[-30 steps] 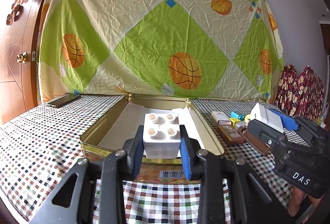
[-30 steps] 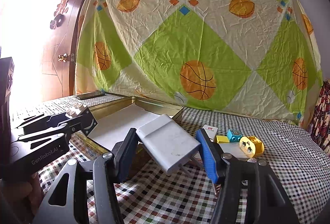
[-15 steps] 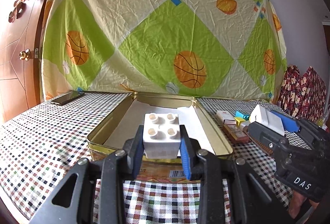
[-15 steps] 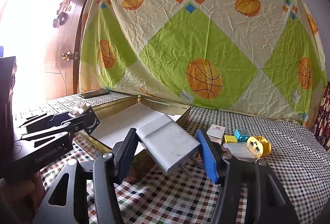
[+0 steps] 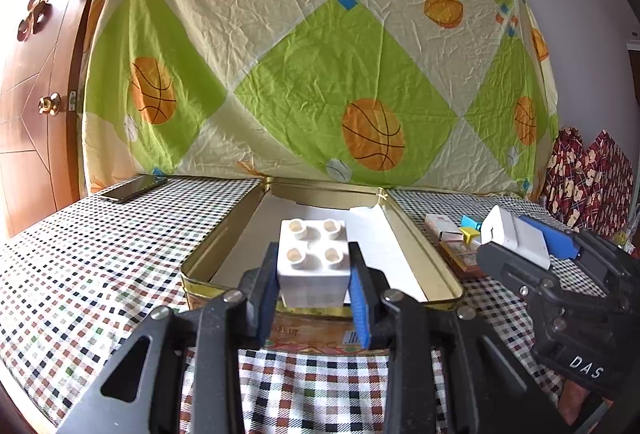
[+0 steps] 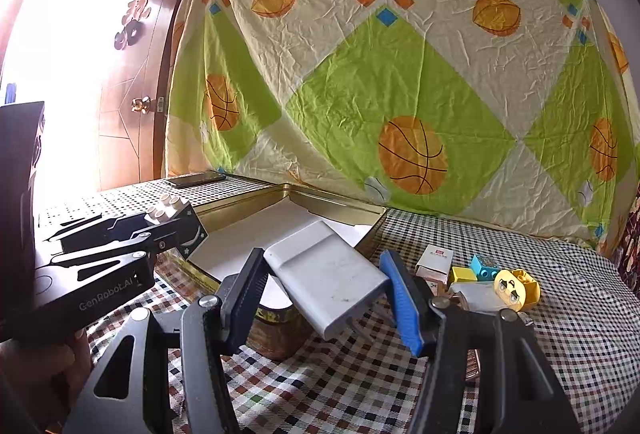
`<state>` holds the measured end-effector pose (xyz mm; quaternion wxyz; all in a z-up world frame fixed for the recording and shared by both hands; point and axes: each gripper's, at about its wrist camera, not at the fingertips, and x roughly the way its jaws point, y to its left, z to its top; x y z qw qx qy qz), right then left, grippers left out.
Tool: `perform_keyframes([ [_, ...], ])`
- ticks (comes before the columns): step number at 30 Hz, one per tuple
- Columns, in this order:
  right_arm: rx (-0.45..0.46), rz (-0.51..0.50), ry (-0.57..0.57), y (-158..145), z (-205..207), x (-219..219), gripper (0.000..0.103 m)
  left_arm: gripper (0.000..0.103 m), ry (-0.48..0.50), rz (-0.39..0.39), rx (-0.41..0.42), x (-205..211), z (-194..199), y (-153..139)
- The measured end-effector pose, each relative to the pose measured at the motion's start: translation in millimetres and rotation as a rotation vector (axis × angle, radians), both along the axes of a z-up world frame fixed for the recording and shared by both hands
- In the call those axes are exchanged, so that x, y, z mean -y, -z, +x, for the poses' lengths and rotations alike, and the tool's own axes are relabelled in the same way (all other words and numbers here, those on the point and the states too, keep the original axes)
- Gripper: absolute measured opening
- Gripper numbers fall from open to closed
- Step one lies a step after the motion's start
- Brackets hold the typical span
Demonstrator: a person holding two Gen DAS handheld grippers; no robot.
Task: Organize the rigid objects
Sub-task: 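Carry the brick and charger over the gold tin with both tools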
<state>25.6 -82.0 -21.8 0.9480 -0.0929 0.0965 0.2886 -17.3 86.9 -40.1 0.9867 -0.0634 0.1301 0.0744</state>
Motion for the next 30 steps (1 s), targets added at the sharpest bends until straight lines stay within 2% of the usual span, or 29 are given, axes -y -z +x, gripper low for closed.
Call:
perform_keyframes([
  [8, -0.037, -0.016, -0.041, -2, 4, -9, 0.06, 0.03, 0.019, -0.012, -0.028, -6, 4, -9],
  [15, -0.114, -0.011, -0.089, -19, 18, -16, 0.06, 0.03, 0.052, -0.035, -0.103, -11, 18, -19],
  [20, -0.242, -0.005, -0.095, -31, 54, -22, 0.06, 0.03, 0.084, -0.046, -0.201, -17, 41, -24],
  [30, -0.378, -0.068, -0.084, -26, 121, -47, 0.06, 0.03, 0.127, 0.003, -0.329, -20, 91, -36],
])
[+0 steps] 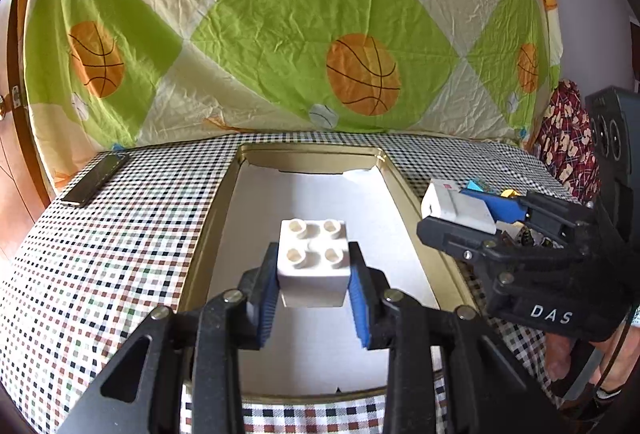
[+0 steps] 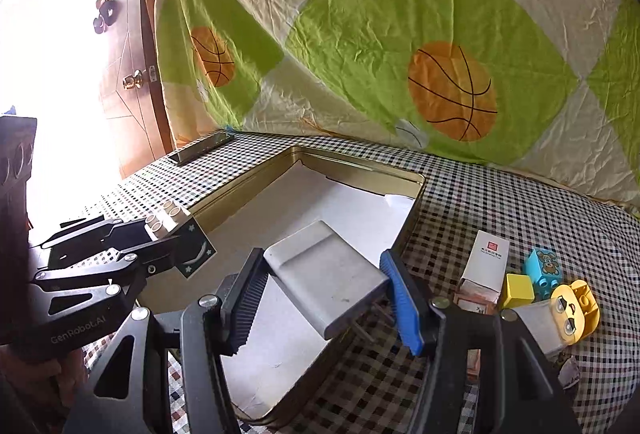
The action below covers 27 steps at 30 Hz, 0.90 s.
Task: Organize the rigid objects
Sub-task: 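Carry the brick and charger over the gold tin with both tools, then lower both items into the tin and open both tools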
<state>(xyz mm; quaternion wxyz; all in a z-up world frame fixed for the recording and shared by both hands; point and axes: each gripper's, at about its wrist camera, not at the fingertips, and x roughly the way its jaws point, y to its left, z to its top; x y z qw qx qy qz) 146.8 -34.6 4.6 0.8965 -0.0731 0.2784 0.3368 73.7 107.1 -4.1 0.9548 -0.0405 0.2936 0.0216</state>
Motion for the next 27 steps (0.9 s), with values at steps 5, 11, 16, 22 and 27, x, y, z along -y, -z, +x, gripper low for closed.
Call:
perform_keyframes([
  [5, -0.051, -0.023, 0.01, 5, 29, -13, 0.06, 0.03, 0.008, -0.002, -0.073, -6, 30, 3],
  [11, -0.089, -0.052, 0.01, 9, 57, -25, 0.06, 0.03, -0.003, -0.02, -0.156, -19, 60, 5],
  [16, -0.096, -0.082, 0.014, 9, 72, -35, 0.06, 0.03, -0.023, -0.002, -0.194, -26, 79, 1],
  [22, -0.116, -0.1, -0.001, 12, 83, -46, 0.061, 0.03, -0.031, -0.005, -0.236, -34, 97, 5],
  [27, -0.126, -0.11, -0.005, 17, 88, -56, 0.061, 0.03, -0.041, 0.004, -0.254, -37, 104, 8],
])
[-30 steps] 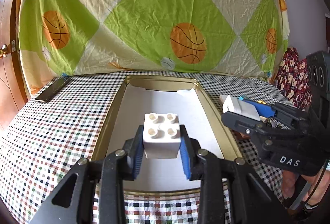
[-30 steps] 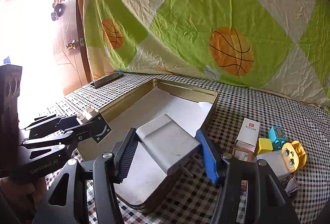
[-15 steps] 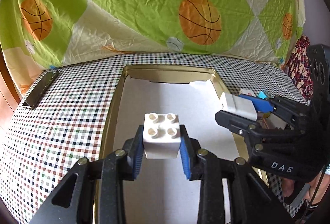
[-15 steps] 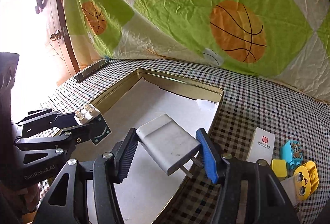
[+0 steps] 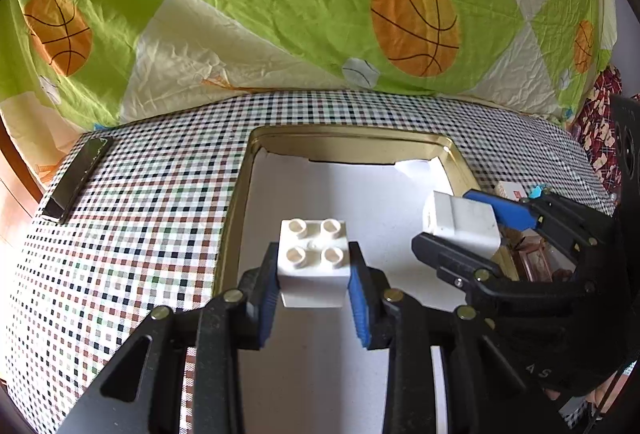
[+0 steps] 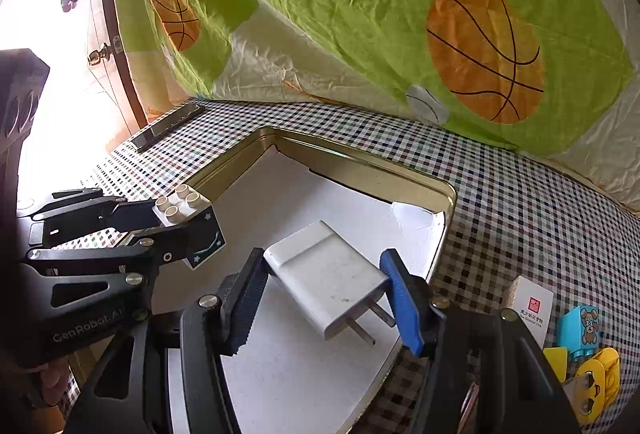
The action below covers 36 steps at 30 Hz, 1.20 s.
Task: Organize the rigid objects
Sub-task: 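Lower both items into the tin and open both tools, then move left tool to the brown comb while right tool approaches the grey pouch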
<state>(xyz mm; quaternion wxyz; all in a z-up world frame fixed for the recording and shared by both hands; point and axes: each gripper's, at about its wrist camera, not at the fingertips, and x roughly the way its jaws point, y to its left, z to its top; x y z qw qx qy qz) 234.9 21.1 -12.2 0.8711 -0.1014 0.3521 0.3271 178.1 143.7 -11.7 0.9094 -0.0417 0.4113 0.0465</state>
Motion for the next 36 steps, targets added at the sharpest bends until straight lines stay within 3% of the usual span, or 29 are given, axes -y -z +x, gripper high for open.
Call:
perform_keyframes([
  [3, 0.003, -0.014, 0.015, 2, 1, -3, 0.061, 0.031, -0.021, 0.016, -0.014, -2, 3, 0],
  [5, 0.005, -0.01, 0.024, 1, 2, -2, 0.064, 0.041, -0.039, 0.016, -0.019, -6, 3, 0],
  [8, 0.041, -0.005, 0.047, -4, -2, 4, 0.076, 0.05, -0.046, -0.002, 0.002, -10, -1, -3],
  [12, 0.075, 0.036, 0.037, -15, -20, 23, 0.077, 0.064, -0.07, -0.026, 0.09, -11, -21, -12],
  [19, 0.165, 0.07, 0.046, -13, -89, 98, 0.077, 0.08, -0.033, -0.022, 0.283, 36, -86, -21],
  [25, 0.236, 0.081, 0.243, -2, -117, 192, 0.077, 0.088, 0.022, -0.03, 0.371, 91, -122, -12],
  [30, 0.178, 0.053, 0.359, 6, -101, 238, 0.077, 0.095, 0.102, -0.005, 0.367, 140, -122, -5],
  [36, 0.07, 0.042, 0.36, 25, -86, 247, 0.077, 0.097, 0.157, 0.018, 0.34, 175, -114, 0],
])
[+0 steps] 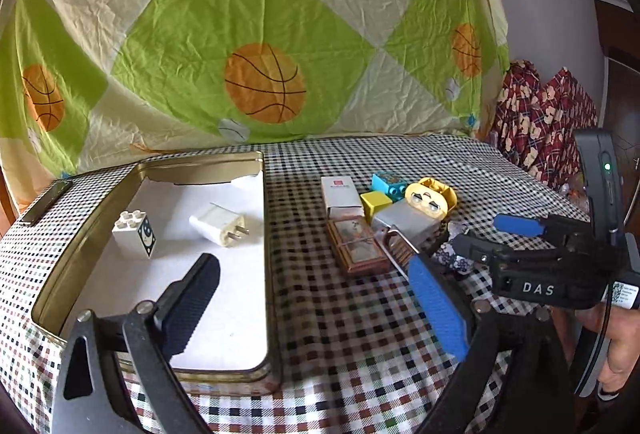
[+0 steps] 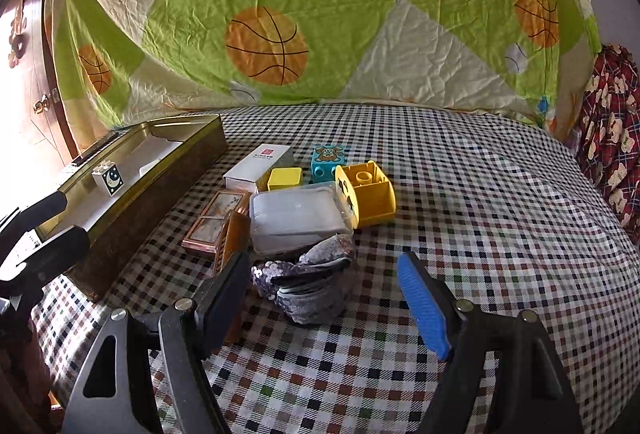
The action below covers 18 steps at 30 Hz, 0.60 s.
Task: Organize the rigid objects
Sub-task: 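Move left tool to the brown comb while right tool approaches the grey pouch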
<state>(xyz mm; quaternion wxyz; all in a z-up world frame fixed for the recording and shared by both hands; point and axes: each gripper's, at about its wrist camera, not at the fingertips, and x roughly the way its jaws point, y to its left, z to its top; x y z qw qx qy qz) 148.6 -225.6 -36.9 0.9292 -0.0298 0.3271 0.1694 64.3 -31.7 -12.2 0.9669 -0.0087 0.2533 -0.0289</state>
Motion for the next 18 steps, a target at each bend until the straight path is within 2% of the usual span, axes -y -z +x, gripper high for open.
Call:
perform_keyframes([
  [6, -0.092, 0.001, -0.034, 11, 10, -4, 0.077, 0.097, 0.017, 0.02, -0.033, 17, 10, 6],
  [11, -0.14, -0.016, -0.052, 17, 14, -9, 0.077, 0.097, 0.039, 0.022, -0.062, 25, 15, 10],
  [18, -0.186, 0.014, -0.063, 20, 21, -7, 0.077, 0.097, 0.055, 0.036, -0.091, 30, 19, 14],
])
